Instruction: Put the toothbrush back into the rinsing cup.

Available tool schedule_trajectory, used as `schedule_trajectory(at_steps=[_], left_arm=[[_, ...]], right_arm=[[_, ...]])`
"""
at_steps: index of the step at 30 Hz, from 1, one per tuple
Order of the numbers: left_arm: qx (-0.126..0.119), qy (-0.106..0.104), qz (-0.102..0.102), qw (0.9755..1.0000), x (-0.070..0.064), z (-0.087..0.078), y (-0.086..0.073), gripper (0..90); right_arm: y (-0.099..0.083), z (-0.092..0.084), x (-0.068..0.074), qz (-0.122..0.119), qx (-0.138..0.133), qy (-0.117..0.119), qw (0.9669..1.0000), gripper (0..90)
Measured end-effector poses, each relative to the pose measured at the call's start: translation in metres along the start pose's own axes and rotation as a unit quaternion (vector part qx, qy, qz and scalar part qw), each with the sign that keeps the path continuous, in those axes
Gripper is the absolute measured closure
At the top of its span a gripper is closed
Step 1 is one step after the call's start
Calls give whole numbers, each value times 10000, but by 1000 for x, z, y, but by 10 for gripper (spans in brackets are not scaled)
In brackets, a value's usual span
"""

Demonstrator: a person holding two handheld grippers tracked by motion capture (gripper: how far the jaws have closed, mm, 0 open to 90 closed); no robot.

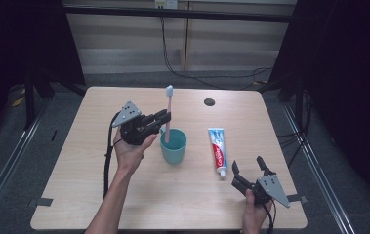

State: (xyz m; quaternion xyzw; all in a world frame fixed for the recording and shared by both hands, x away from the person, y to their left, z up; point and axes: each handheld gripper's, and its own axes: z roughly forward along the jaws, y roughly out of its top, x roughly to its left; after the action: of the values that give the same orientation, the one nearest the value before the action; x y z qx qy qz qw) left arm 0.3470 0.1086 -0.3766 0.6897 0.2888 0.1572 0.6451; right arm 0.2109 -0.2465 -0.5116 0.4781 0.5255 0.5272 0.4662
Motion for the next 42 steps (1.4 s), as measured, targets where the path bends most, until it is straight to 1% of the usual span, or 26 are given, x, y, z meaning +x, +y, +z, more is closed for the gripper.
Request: schedule_trajectory(at_steps=[1, 5, 8, 11, 14, 20, 21, 22, 26, 27, 29, 30, 31, 33, 34, 35, 36, 39, 42], left_arm=[[19, 36, 34, 10000, 0, 1, -1, 787], [110, 38, -54, 9999, 3, 6, -7, 787], [194, 27, -50, 9998, 5, 9, -12, 787], [231, 17, -128, 9997, 6, 12, -18, 787], [306, 29, -110, 9995, 6, 15, -23, 787], [362, 25, -173, 9992, 6, 15, -28, 787], [391, 28, -140, 9991, 7, 15, -29, 787], [360, 34, -161, 9992, 7, 16, -29, 787], [418, 57, -134, 9990, 8, 16, -34, 787], [378, 48, -184, 9991, 8, 17, -35, 787], [431, 89, -194, 9988, 8, 17, -38, 786], [478, 94, -165, 9987, 9, 18, -39, 786], [479, 74, -175, 9987, 10, 18, -41, 786], [499, 97, -226, 9985, 12, 18, -45, 786], [488, 73, -261, 9984, 12, 18, -46, 786], [530, 62, -249, 9983, 13, 18, -48, 786], [517, 70, -286, 9982, 13, 18, -49, 785], [577, 67, -316, 9978, 13, 19, -54, 785], [698, 24, -309, 9971, 15, 19, -57, 786]], right_arm=[[0, 0, 0, -5, 2, -1, 10000, 140], [0, 0, 0, 4, -2, -4, 10000, 140], [0, 0, 0, 1, -4, 8, 10000, 140], [0, 0, 0, 0, -4, 9, 10000, 140], [0, 0, 0, 6, 0, 11, 10000, 140], [0, 0, 0, 6, 1, 11, 10000, 140], [0, 0, 0, 12, 3, 9, 10000, 140], [0, 0, 0, 5, 0, 12, 10000, 140], [0, 0, 0, 7, 1, 11, 10000, 140], [0, 0, 0, 6, 0, 11, 10000, 140], [0, 0, 0, 5, -1, 11, 10000, 140], [0, 0, 0, 6, 0, 12, 10000, 140], [0, 0, 0, 6, 0, 11, 10000, 141], [0, 0, 0, -2, -5, 11, 10000, 141], [0, 0, 0, -1, -4, 12, 10000, 142], [0, 0, 0, -1, -4, 13, 10000, 142], [0, 0, 0, -2, -4, 14, 10000, 142], [0, 0, 0, -1, -4, 14, 10000, 142], [0, 0, 0, -1, -3, 14, 10000, 142]])
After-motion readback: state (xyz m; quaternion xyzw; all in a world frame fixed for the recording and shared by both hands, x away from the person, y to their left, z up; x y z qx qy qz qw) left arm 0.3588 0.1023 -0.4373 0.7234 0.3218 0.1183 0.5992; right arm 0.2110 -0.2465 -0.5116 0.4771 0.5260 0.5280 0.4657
